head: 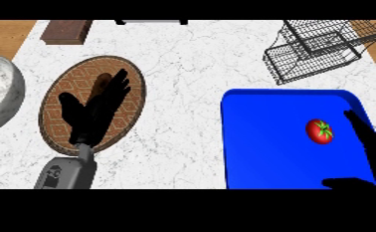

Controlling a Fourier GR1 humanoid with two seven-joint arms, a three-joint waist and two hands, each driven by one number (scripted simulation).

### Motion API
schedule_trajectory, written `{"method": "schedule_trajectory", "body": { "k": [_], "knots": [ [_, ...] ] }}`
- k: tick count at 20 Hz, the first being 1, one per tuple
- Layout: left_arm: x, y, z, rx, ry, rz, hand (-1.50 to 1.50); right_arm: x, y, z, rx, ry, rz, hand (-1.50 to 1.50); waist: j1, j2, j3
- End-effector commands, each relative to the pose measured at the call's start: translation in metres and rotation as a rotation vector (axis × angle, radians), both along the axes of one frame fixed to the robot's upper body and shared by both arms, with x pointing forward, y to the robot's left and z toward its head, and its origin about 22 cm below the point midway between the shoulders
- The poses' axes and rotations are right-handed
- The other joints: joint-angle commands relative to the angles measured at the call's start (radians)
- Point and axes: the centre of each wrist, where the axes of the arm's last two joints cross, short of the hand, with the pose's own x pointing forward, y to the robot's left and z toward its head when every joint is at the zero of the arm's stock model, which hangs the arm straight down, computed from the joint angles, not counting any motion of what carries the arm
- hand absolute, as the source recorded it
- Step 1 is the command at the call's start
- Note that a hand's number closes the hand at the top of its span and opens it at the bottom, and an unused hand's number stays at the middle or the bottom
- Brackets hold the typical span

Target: Pick the tomato from the tray and place it in the tiered basket

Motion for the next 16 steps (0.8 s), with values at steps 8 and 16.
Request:
{"method": "schedule_trajectory", "body": {
  "k": [8,16],
  "knots": [
    [-0.008,-0.01,0.002,0.016,-0.003,0.012,0.0,0.022,-0.014,-0.036,0.062,-0.006,-0.023,-1.5,0.003,0.0,0.0],
    [-0.019,0.01,0.0,0.011,0.002,0.009,0.0,0.026,-0.012,-0.058,0.063,0.02,-0.026,-1.5,0.004,0.0,0.0]
  ]
}}
